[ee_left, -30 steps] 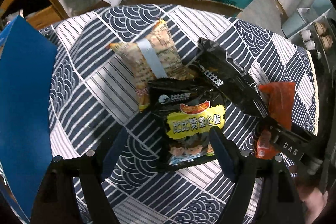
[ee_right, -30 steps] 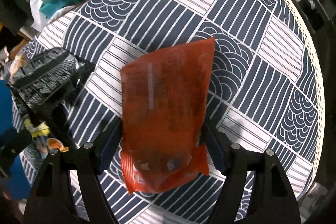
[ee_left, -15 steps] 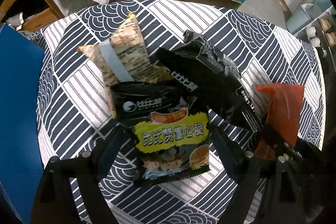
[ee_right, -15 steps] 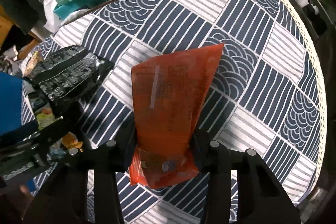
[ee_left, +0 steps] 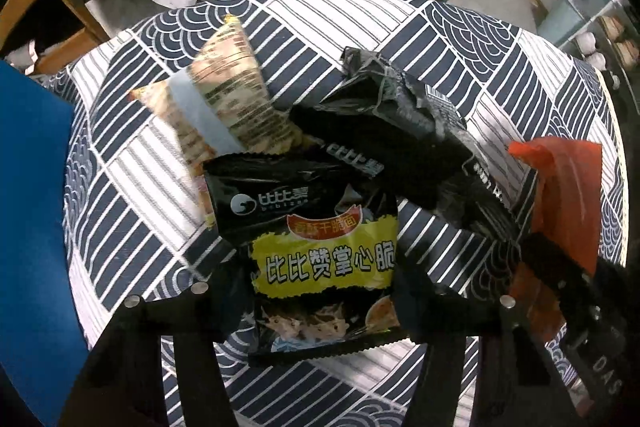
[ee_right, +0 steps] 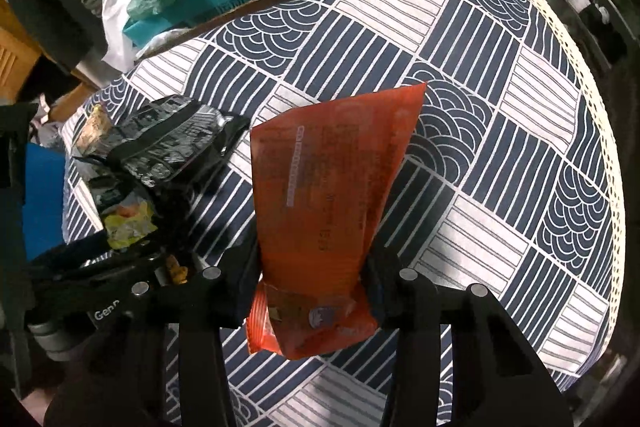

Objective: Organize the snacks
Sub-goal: 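Lift both packets and carry them over the cardboard box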

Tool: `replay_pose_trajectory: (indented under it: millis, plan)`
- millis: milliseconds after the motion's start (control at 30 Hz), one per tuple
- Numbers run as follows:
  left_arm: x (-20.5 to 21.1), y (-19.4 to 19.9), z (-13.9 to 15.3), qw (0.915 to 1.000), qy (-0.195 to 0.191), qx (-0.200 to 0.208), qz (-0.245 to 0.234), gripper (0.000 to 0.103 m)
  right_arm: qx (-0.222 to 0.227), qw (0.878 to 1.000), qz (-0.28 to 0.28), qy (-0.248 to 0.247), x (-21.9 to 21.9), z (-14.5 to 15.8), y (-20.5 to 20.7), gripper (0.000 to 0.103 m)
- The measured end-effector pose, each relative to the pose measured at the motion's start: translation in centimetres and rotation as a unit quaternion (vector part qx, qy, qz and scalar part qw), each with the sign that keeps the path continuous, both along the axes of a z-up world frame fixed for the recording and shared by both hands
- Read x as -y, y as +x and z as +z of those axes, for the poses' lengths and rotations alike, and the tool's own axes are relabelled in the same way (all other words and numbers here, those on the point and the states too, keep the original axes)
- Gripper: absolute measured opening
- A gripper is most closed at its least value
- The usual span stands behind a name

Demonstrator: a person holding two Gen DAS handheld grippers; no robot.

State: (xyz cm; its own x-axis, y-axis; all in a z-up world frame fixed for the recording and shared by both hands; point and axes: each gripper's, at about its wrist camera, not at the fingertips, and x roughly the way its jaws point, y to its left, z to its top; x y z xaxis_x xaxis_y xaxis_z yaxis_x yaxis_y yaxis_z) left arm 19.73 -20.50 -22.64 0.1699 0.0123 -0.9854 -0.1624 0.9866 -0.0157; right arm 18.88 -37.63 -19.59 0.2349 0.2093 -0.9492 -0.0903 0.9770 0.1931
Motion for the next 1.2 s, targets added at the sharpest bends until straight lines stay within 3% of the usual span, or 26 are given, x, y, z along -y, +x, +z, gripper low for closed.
replay_pose_trajectory:
  millis: [300, 1200]
  plan:
    - [-2.4, -2.3, 2.2, 0.9998, -0.010, 0.014, -0.003, 0.062, 0.015, 1.000, 0.015, 0.000, -1.8, 1.5, -1.1, 0.044]
    - [-10.1, -8.0, 13.2, 0.9937, -0.013, 0.111, 0.008, 0.062, 0.070, 0.992, 0.102, 0.030, -10.9, 9.3, -5.2, 0.044]
